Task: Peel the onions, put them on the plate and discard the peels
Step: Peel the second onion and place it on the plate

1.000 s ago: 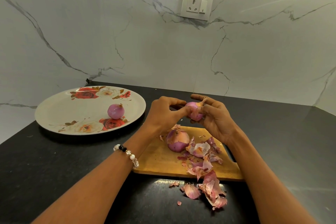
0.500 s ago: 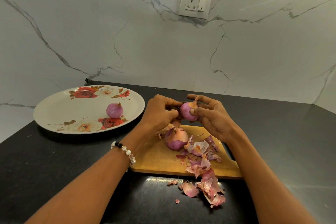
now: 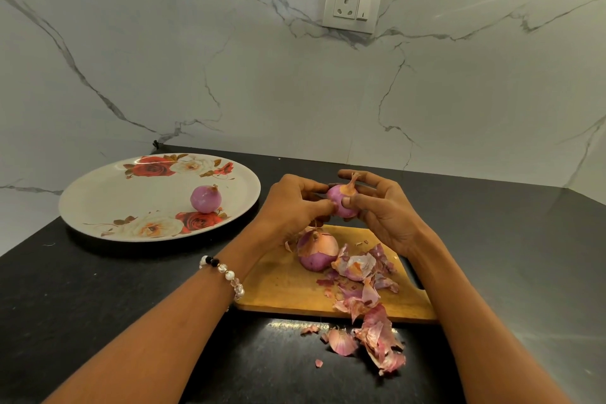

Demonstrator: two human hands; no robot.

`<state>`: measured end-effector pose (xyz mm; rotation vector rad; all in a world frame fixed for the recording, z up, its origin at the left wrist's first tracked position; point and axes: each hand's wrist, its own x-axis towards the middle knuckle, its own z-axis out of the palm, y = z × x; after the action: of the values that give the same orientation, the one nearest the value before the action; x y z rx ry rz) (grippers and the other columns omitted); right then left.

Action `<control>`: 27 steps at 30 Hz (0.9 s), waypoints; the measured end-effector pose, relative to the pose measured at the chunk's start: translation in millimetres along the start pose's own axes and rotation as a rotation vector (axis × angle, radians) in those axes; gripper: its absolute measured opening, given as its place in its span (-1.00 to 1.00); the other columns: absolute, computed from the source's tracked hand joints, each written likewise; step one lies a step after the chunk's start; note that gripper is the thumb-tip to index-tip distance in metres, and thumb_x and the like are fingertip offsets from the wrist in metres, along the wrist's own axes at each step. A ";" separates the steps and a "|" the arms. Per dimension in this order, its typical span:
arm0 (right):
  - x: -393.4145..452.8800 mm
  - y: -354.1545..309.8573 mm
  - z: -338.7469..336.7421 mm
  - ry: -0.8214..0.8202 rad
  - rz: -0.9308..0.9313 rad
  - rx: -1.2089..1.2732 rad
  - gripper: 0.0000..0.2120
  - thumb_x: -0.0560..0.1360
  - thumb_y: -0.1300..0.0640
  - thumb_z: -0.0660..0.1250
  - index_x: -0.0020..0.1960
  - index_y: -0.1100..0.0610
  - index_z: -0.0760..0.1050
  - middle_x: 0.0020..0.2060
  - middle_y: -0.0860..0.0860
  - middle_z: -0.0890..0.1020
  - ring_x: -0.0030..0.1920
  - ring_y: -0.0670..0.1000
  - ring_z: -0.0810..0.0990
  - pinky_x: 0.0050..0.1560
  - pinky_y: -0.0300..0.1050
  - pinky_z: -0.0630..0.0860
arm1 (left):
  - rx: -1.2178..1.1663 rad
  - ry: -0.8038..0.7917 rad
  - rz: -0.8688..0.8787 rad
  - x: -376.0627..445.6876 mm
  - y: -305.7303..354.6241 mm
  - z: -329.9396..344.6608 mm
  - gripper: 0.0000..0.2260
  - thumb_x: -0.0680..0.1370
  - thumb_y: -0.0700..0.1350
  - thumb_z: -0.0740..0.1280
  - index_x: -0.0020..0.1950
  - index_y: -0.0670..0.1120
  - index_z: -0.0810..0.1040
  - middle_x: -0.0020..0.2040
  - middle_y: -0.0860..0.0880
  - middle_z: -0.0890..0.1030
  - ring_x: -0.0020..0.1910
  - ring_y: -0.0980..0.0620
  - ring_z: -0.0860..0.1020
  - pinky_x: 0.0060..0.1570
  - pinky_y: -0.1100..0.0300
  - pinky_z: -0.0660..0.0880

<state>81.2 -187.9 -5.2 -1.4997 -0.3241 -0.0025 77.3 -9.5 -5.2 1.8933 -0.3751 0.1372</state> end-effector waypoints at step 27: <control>-0.1 -0.9 -1.0 -0.016 0.023 0.020 -0.63 0.48 0.43 0.34 0.22 0.15 0.54 0.15 0.25 0.58 0.09 0.20 0.63 0.07 0.07 0.60 | -0.158 -0.004 -0.107 -6.2 7.8 -3.4 -0.83 0.52 -0.12 0.38 0.06 -0.16 0.63 -0.15 -0.10 0.68 -0.24 0.01 0.69 -0.25 0.18 0.63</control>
<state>81.2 -189.0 -4.4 -1.4845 -0.3188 0.0313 69.3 -7.6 1.3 1.7531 -0.2781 0.0307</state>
